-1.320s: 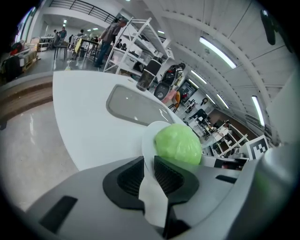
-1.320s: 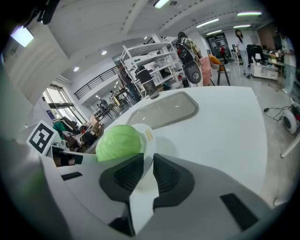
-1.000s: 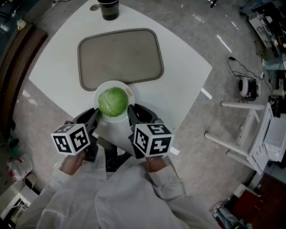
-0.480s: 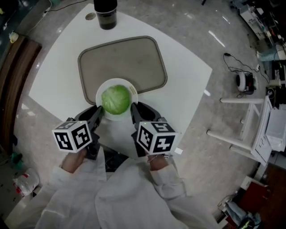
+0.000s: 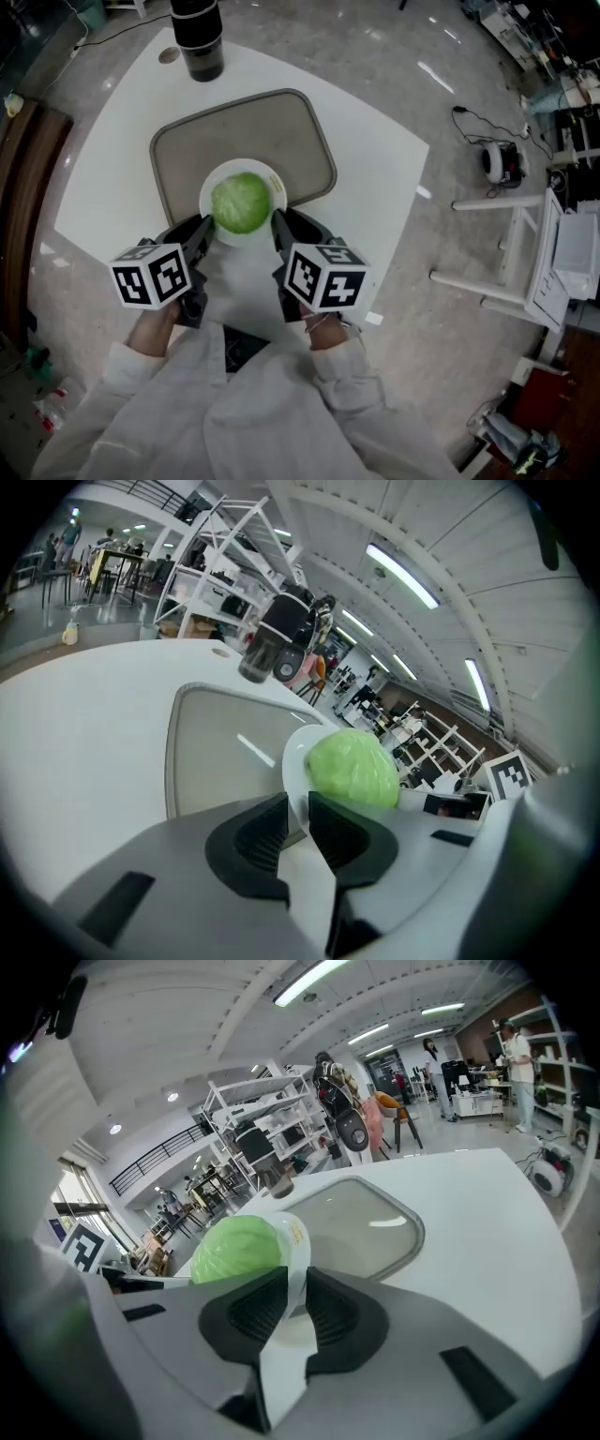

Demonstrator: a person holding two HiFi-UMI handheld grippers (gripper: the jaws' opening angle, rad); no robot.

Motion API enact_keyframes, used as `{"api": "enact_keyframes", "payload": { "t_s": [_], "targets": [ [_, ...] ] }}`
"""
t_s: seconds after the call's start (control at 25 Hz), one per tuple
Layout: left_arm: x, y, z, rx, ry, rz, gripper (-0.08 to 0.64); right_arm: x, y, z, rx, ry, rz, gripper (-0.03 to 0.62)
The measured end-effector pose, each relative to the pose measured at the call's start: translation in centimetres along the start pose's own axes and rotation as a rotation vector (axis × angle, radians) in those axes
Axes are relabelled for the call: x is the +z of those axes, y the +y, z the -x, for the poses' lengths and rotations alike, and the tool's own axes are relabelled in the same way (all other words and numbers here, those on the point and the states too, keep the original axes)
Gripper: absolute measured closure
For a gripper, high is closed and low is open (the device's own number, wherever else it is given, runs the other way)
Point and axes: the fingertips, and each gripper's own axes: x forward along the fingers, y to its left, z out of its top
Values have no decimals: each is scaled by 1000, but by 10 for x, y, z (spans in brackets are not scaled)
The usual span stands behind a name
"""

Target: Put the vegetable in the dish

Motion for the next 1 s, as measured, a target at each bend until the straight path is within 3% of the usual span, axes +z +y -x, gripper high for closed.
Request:
{"api": "enact_keyframes", "payload": {
  "t_s": [1.0],
  "targets": [
    [45, 34, -57, 44, 45, 14, 489, 33, -27, -75, -39, 25, -80, 522]
  ]
}}
